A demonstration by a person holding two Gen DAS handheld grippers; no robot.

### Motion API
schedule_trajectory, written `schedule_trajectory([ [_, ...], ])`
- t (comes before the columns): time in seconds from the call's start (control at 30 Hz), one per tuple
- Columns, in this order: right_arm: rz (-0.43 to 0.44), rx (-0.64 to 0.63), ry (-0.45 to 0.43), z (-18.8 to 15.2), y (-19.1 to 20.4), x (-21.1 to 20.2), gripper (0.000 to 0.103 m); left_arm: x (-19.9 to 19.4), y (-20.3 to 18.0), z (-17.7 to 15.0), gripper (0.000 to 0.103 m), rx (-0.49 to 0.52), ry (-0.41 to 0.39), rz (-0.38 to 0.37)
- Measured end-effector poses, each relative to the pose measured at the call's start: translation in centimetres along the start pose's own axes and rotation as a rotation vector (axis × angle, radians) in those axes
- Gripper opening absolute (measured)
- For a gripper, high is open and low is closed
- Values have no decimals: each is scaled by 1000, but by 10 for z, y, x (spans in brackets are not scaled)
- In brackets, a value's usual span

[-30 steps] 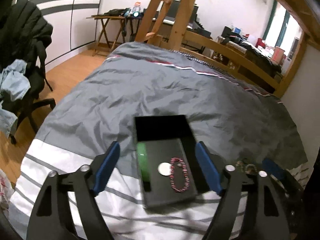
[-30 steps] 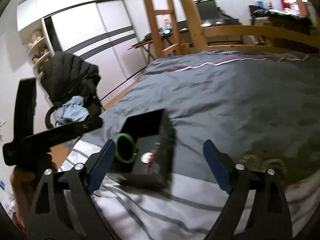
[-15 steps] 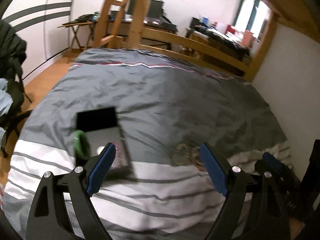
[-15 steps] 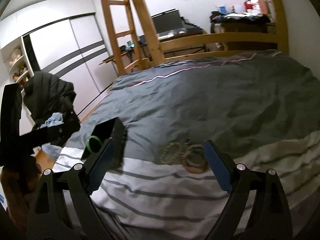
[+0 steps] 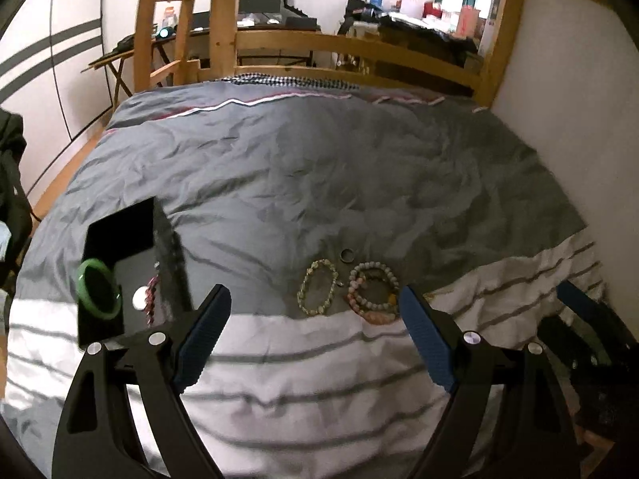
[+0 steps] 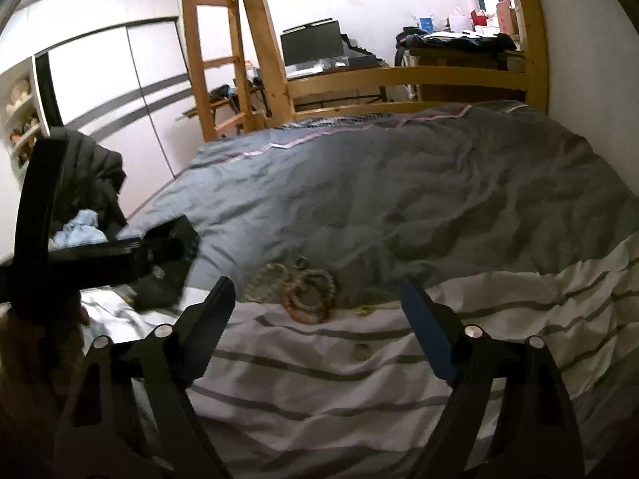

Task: Organize jewelry
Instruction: 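Grasp the yellow crystal bracelet with the left tool while the right tool grasps a silver ring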

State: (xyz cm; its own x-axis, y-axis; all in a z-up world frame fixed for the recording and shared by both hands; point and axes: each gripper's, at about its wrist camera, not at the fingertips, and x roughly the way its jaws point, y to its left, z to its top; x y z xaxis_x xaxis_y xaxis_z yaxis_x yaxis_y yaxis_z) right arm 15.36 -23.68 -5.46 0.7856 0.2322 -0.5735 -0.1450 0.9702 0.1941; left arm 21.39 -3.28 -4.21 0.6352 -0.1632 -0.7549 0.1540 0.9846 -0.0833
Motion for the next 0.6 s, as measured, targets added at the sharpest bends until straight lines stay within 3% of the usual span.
schedule_trajectory([
  [0.17,-25,-17,77,-26,-19,46,59,64,-15,9,84,82,23,60],
  [0.2,-25,-1,83,-30,-22,52,57,77,-18,5,83,99,11,74],
  [0.33,-33,90,149,-49,-33,91,54,114,-15,-12,74,109,91,65],
  [0.53,-69,102,237,-62,-38,127,53,143,0,-14,73,47,140,90],
  [0.6,-93,121,297,-69,-45,137,47,157,-3,-15,69,57,164,100],
])
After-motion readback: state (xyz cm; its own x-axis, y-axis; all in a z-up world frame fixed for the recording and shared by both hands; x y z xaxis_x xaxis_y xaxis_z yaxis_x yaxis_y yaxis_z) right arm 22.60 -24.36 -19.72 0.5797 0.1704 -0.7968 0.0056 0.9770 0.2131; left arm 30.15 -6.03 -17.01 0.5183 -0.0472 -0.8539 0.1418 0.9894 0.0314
